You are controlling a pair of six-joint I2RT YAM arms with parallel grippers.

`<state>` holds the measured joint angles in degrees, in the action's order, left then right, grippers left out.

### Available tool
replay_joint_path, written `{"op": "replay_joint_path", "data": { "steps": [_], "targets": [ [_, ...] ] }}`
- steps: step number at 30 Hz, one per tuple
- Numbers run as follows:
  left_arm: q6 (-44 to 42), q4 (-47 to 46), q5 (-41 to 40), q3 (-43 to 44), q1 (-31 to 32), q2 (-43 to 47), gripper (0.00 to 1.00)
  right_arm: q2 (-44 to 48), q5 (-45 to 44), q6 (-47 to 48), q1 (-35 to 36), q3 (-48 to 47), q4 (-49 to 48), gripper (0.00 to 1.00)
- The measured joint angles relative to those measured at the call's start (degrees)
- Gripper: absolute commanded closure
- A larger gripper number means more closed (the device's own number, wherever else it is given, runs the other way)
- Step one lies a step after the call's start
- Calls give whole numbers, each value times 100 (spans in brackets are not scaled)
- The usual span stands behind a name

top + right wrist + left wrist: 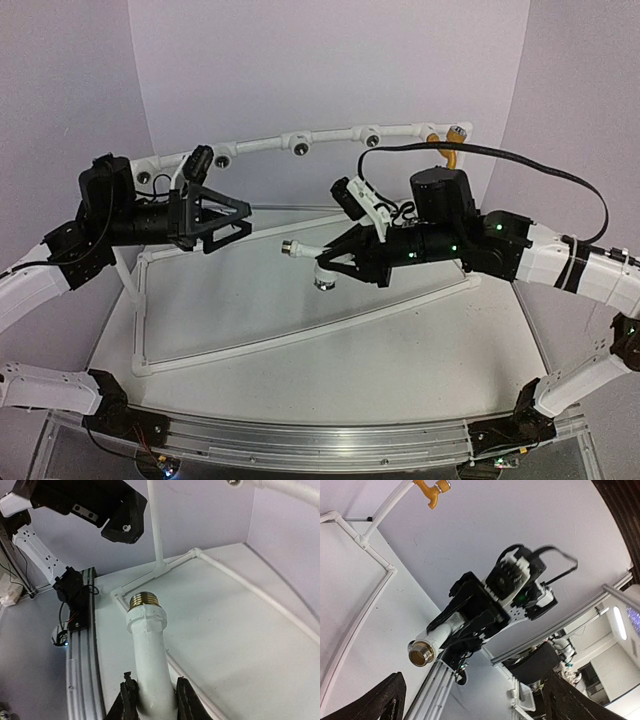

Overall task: Install the water faucets
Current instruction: Pass from the right arm to the left

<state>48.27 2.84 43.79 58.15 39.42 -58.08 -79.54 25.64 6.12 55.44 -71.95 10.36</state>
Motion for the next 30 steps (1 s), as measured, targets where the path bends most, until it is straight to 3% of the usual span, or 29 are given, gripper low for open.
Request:
{"op": "replay_joint_path", "data": {
  "steps": [5,8,14,16,21,23,24,26,27,28,30],
  "targets": [
    [-1186,40,-487,-293,682,-189,0,-279,682,-651,-50,-646,823,100],
    [-1528,24,-379,-312,908,-457,6,-495,1083,-873,-50,-939,980,100],
    [-1769,42,-12,-319,940,-683,48,-696,1495,-1112,-48,-1003,1143,100],
    [-1816,25,37,-320,940,-680,55,-747,1594,-1170,-48,-1007,1160,100],
    [-1840,28,63,-334,940,-682,63,-805,1751,-1270,-39,-1065,1162,100],
    [-1842,29,58,-335,940,-682,86,-805,1757,-1316,-39,-1066,1142,98],
    [-1852,39,37,-338,939,-682,96,-805,1788,-1340,-39,-1066,1125,81],
    [-1870,53,-32,-353,931,-679,100,-799,1738,-1408,-35,-1066,1099,29],
    [-1861,63,-75,-354,929,-671,100,-798,1701,-1480,-34,-1063,1080,13],
    [-1875,64,-140,-354,931,-659,100,-797,1552,-1576,-29,-1044,1002,4],
    [-1890,72,-283,-386,939,-591,100,-755,1299,-1800,-32,-955,814,2]
  ]
}}
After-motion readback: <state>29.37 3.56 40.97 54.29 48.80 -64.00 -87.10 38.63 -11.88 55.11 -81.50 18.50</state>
